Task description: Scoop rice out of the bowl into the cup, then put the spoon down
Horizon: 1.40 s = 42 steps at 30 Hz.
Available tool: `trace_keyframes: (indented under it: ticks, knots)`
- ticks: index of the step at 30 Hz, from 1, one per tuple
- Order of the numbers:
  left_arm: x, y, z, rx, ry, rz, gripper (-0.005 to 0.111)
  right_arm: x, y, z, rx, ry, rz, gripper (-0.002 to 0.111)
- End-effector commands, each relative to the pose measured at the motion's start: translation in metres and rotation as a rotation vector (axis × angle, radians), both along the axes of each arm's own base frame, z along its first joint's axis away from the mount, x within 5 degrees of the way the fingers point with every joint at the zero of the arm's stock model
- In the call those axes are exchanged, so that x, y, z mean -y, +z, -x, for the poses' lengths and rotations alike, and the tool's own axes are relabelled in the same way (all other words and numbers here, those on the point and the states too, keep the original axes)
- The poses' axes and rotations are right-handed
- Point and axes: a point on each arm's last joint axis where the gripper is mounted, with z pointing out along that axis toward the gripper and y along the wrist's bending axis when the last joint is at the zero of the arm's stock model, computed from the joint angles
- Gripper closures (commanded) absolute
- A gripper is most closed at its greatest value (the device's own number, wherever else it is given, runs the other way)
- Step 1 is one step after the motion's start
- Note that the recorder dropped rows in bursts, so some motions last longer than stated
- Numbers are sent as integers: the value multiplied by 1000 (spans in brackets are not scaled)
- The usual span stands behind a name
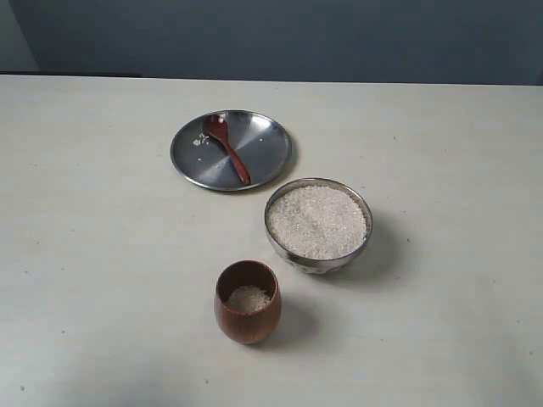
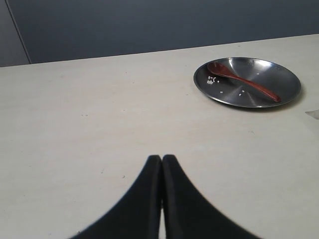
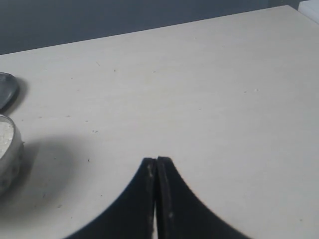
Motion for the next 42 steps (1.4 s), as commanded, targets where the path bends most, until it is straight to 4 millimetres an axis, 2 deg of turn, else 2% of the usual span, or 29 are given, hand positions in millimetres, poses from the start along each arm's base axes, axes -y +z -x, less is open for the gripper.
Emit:
trace_keyframes:
  ticks: [1, 12, 27, 33, 42]
  knots:
    - [0, 0, 0, 9, 2, 3, 106, 1, 2, -1, 25, 3, 34, 108]
    - [0, 0, 0, 9, 2, 3, 106, 2, 4, -1, 45, 26, 122, 108]
    - [0, 0, 0, 9, 2, 3, 106, 2, 3, -1, 38, 15, 92, 108]
    - [0, 0, 0, 9, 2, 3, 106, 1, 0, 0, 12, -12, 4, 108]
    - [0, 0, 0, 9, 2, 3, 106, 2, 2, -1, 26, -9, 32, 108]
